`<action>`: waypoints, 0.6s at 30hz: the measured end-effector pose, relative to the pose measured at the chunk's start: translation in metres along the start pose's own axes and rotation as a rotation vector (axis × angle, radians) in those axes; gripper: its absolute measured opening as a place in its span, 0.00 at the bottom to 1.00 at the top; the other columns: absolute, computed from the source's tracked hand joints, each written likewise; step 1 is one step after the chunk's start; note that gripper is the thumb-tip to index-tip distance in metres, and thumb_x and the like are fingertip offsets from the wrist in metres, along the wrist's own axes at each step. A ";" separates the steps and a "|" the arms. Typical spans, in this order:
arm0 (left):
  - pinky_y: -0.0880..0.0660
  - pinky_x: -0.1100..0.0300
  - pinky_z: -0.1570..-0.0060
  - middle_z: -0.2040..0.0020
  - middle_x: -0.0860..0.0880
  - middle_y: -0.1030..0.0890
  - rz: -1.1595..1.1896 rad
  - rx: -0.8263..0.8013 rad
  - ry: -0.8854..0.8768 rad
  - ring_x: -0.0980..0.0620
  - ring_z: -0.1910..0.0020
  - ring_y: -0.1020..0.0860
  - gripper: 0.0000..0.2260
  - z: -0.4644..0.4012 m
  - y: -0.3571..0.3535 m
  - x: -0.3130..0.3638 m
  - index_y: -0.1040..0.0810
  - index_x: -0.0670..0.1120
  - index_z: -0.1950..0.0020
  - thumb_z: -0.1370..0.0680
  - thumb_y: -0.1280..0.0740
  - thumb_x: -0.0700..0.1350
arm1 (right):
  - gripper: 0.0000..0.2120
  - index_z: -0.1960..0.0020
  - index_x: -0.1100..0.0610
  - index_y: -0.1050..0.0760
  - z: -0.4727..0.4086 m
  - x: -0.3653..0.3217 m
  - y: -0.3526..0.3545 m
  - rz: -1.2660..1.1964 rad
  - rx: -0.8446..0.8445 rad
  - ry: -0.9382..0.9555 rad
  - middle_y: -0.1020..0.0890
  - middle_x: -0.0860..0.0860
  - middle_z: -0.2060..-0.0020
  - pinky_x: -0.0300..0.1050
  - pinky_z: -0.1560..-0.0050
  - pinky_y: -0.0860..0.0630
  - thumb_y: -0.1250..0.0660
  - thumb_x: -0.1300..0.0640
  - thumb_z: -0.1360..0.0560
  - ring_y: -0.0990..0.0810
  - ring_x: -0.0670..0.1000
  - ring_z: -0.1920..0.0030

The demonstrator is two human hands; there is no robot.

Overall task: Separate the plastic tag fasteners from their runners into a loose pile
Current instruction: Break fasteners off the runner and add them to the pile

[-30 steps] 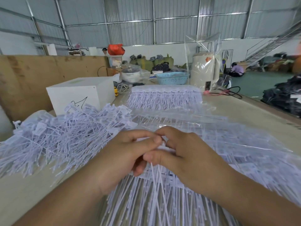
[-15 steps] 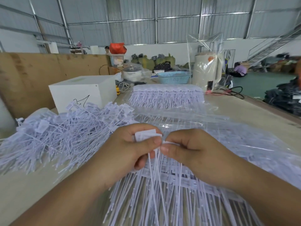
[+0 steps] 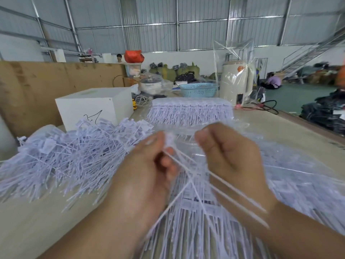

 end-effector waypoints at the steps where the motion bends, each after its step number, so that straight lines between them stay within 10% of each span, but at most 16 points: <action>1: 0.31 0.67 0.79 0.72 0.50 0.27 -0.019 0.090 -0.066 0.59 0.78 0.32 0.07 -0.005 0.012 0.010 0.22 0.42 0.60 0.22 0.35 0.40 | 0.16 0.65 0.55 0.30 -0.004 0.000 0.008 0.044 0.050 0.015 0.29 0.45 0.74 0.29 0.73 0.37 0.39 0.52 0.20 0.31 0.42 0.73; 3: 0.31 0.65 0.78 0.72 0.49 0.29 -0.142 0.168 -0.168 0.57 0.78 0.34 0.07 -0.011 0.029 0.030 0.24 0.43 0.58 0.21 0.36 0.40 | 0.18 0.64 0.60 0.31 -0.010 0.003 0.019 0.075 0.050 0.022 0.32 0.52 0.72 0.31 0.74 0.38 0.40 0.50 0.20 0.33 0.43 0.72; 10: 0.28 0.62 0.76 0.73 0.46 0.23 -0.612 -0.315 -0.019 0.52 0.82 0.31 0.07 0.008 -0.011 -0.003 0.16 0.49 0.55 0.29 0.30 0.49 | 0.10 0.45 0.41 0.31 0.003 0.019 -0.005 -0.041 -0.487 -0.109 0.23 0.52 0.71 0.59 0.69 0.30 0.41 0.39 0.24 0.28 0.61 0.71; 18: 0.28 0.62 0.76 0.72 0.44 0.24 -0.661 -0.290 0.121 0.52 0.80 0.31 0.12 0.006 -0.001 -0.006 0.16 0.47 0.54 0.34 0.28 0.50 | 0.28 0.28 0.46 0.39 0.007 0.028 -0.009 0.192 -0.584 -0.081 0.24 0.40 0.69 0.35 0.69 0.32 0.48 0.38 0.26 0.27 0.43 0.71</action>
Point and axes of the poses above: each hand's wrist, its own z-axis away from the middle knuckle, its own y-axis out of the back of the hand, x = y × z, the point moved 5 cm from there along -z, towards the middle knuckle
